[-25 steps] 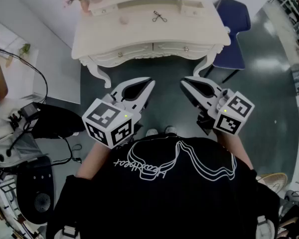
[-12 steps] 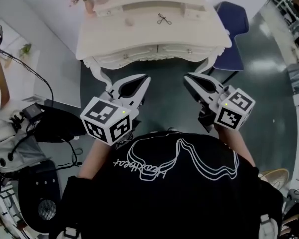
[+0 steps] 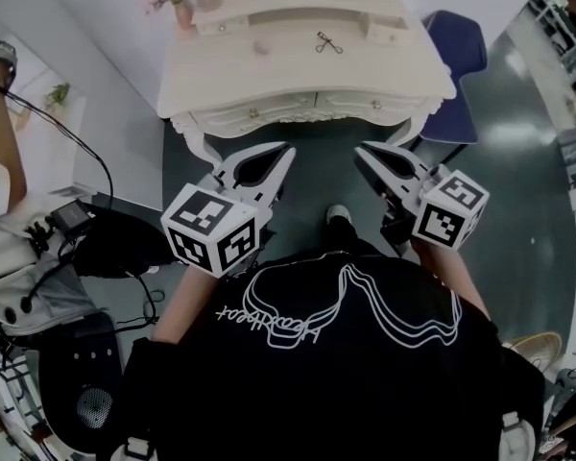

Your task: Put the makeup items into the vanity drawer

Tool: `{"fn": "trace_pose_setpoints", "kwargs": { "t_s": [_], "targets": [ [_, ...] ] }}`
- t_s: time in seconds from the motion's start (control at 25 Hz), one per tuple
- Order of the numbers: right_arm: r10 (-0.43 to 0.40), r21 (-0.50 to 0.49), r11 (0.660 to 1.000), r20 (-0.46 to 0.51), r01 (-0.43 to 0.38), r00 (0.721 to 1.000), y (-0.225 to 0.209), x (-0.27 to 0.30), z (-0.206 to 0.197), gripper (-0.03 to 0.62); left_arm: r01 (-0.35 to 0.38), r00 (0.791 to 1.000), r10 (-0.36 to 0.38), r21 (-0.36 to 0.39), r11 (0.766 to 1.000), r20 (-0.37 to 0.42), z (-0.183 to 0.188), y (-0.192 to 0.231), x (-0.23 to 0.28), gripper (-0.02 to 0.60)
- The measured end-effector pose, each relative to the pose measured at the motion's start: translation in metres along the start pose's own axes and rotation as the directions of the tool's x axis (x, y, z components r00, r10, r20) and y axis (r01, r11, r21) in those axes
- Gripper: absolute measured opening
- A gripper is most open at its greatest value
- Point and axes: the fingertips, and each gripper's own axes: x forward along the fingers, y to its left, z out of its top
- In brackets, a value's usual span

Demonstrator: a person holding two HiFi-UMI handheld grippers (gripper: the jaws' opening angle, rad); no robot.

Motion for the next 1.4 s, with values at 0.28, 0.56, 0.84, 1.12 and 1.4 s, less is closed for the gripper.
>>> {"fn": "trace_pose_setpoints", "kwargs": {
  "t_s": [0.28, 0.56, 0.84, 1.12, 1.4],
  "targets": [
    [0.03, -0.008, 1.0, 0.004, -0.03, 1.0, -0.02, 0.017, 0.01, 0.005, -0.025, 1.0, 0.025, 0.006, 1.0, 0.016, 0.008, 0.017, 0.012, 0.003],
    [0.084, 0.013, 0.996, 0.013, -0.085, 0.996, -0.062, 0.047, 0.033, 0.005, -0.084, 0.996, 0.084, 0.016, 0.996, 0.01, 0.027, 0.051, 0.041, 0.003],
    [0.112, 0.033, 0.993, 0.021, -0.113, 0.993, -0.144, 0.077, 0.075, 0.005, -0.121, 0.992, 0.122, 0.016, 0.992, -0.013, 0.053, 0.095, 0.113, 0.005],
    [0.129, 0.063, 0.99, 0.024, -0.13, 0.991, -0.243, 0.095, 0.127, 0.005, -0.1, 0.994, 0.1, 0.008, 0.995, -0.052, 0.085, 0.123, 0.219, 0.005],
    [0.121, 0.068, 0.99, 0.042, -0.123, 0.992, -0.32, 0.099, 0.155, 0.005, -0.087, 0.994, 0.088, 0.02, 0.996, -0.063, 0.107, 0.151, 0.301, 0.005]
  ]
}}
